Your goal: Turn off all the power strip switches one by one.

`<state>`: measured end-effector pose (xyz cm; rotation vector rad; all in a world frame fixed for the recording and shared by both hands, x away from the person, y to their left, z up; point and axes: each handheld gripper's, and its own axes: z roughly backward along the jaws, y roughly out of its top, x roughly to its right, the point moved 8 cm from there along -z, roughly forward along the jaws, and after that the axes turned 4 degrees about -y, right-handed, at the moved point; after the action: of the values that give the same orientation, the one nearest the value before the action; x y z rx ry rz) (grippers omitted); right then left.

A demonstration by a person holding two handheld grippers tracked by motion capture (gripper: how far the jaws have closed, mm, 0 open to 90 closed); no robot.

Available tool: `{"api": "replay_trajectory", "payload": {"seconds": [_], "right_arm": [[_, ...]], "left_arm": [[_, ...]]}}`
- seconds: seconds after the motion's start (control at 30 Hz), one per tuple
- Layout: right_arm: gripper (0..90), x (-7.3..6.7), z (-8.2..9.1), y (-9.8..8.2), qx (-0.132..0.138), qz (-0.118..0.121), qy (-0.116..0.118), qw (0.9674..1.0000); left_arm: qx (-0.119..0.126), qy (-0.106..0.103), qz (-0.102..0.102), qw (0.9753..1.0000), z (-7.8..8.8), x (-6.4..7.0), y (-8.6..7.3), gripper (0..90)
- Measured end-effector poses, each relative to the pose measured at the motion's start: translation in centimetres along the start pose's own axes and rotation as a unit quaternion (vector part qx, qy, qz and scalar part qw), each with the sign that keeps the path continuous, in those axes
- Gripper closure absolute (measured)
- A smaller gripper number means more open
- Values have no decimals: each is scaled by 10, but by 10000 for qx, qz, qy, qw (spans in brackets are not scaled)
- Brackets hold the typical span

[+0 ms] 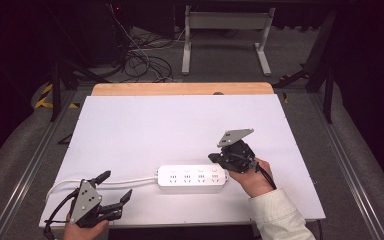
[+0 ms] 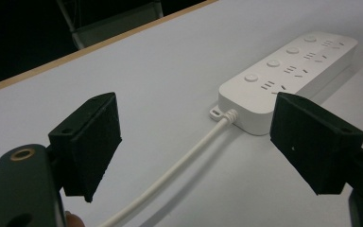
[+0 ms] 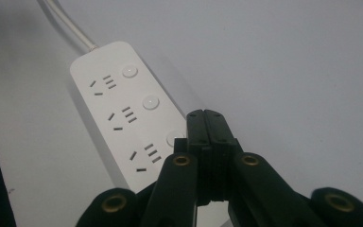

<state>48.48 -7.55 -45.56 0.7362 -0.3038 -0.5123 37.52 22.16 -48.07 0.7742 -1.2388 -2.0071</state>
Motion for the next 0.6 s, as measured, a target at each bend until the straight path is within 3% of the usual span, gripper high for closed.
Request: {"api": "replay_trajectory", "payload": {"seconds": [0.23,0.33,0.6], "right_arm": [[900,-8,-5,5,117,107,92,9998],[900,-17,-11,7,254,263,239,9990],[900,-23,-30,1,38,323,347,9989]], "left_arm": [[-10,-4,1,10000,0,0,0,177],[-2,-1,-2,10000,0,0,0,178],[7,-31,54,10000,0,1,0,178]]}}
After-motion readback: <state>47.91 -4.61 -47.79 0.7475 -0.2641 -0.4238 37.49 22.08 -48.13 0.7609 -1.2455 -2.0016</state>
